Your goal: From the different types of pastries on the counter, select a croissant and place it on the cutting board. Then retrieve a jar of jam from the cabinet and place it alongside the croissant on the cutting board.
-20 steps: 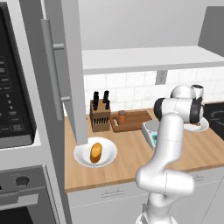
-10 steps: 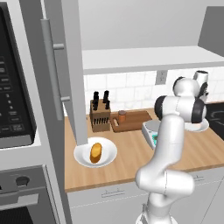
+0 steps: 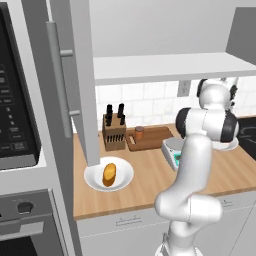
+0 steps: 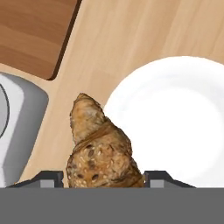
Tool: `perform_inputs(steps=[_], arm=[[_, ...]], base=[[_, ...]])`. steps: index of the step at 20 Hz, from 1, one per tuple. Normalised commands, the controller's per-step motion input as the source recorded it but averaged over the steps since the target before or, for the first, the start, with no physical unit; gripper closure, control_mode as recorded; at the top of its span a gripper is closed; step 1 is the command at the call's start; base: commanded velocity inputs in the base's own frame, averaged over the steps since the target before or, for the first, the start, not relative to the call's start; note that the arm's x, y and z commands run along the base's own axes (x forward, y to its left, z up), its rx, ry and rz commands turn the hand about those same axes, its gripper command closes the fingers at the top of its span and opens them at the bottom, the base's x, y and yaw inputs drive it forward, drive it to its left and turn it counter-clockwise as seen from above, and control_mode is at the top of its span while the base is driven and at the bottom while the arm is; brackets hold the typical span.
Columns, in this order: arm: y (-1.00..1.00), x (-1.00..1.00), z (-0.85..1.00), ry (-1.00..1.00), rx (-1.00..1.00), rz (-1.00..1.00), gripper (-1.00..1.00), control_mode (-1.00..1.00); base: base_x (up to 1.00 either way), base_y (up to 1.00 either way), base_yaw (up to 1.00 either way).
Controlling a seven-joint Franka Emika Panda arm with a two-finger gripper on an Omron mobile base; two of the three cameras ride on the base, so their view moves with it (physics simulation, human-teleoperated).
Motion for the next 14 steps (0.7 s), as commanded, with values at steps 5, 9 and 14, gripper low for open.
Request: perform_inputs(steps=[5, 9, 14], arm=[[1.0, -0.12, 0.16, 0.0, 0.0, 0.0, 1.0, -1.0], [1.0, 0.0, 0.3, -0.01, 0.0, 0.0, 1.0, -1.0], [0.87, -0.06, 0.01, -0.01, 0.0, 0.02, 1.0, -1.0]], base=[[0.0, 0.0, 0.0], [0.0, 0.0, 0.0], [0.0, 0.0, 0.0]])
